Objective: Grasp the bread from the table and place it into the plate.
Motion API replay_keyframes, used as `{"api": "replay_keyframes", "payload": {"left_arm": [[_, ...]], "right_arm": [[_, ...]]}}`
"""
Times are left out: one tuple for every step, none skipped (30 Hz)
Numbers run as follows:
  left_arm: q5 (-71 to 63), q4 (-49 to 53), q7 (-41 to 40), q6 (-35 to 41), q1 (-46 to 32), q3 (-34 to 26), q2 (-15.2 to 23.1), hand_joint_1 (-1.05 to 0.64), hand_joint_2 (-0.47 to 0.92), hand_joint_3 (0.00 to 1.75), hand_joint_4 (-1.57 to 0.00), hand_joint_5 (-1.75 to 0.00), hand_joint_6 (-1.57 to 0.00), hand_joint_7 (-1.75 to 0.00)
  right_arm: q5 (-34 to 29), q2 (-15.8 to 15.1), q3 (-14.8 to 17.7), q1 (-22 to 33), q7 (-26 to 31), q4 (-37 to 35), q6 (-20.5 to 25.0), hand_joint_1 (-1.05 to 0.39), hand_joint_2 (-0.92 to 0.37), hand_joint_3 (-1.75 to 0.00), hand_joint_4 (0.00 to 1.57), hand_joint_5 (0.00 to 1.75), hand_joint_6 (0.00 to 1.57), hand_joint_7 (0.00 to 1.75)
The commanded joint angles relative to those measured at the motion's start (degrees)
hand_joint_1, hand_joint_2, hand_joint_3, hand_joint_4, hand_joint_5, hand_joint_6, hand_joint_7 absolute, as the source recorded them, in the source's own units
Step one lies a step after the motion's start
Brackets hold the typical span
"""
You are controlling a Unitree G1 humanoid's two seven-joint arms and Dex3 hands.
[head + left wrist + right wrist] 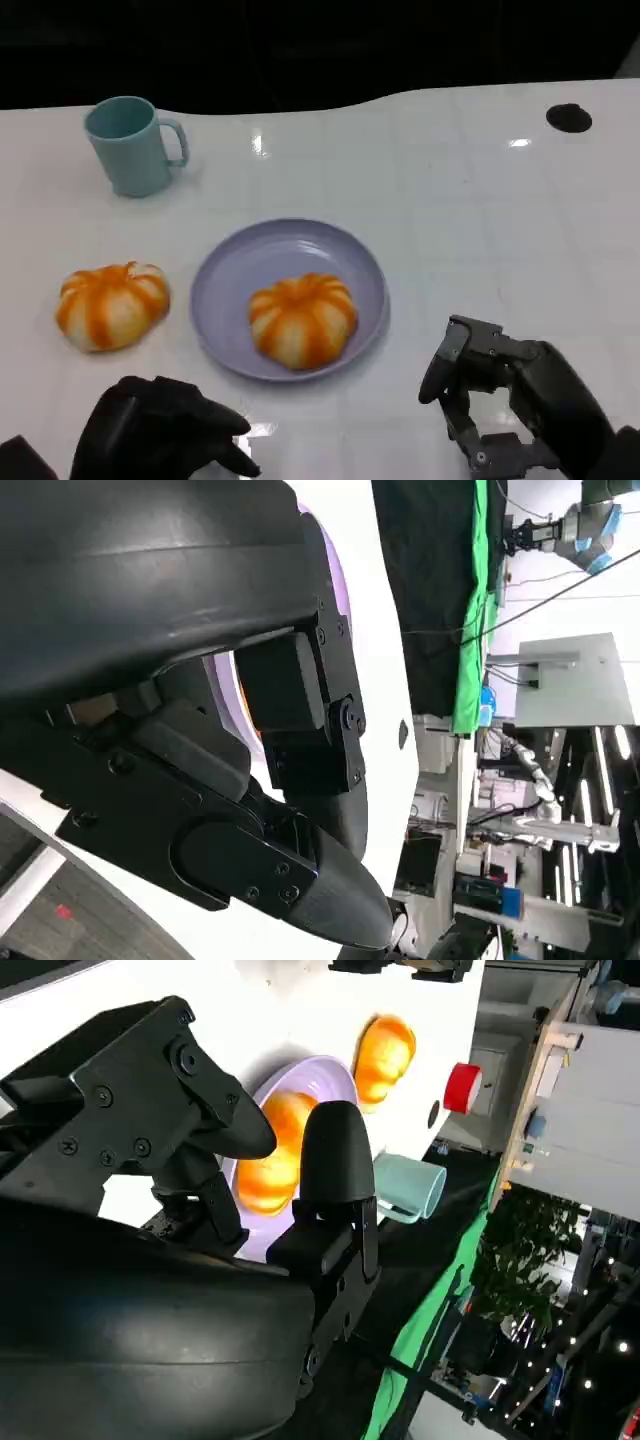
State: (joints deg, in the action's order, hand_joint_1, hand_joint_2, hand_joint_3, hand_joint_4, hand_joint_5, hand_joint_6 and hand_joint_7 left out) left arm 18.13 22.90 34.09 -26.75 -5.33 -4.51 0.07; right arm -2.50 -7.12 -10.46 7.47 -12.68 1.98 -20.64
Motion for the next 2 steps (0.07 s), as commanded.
{"api": "replay_keyframes", "payload": {"left_arm": [[-0.51, -0.39, -0.51, -0.38, -0.49, -0.16, 0.83, -1.05, 0.81, 0.00, -1.57, -0.33, -1.57, -0.07], [-0.47, -0.48, -0.51, -0.30, -0.54, -0.15, 0.83, -1.05, 0.81, 0.00, -1.57, -0.33, -1.57, -0.07]], "right_arm": [[0.56, -0.47, 0.59, 0.14, -0.47, 0.29, -0.33, -0.05, -0.42, -1.34, 0.84, 1.75, 0.66, 1.56], [0.55, -0.46, 0.61, 0.17, -0.52, 0.34, -0.37, -0.05, -0.42, -1.34, 0.84, 1.75, 0.66, 1.56]]}}
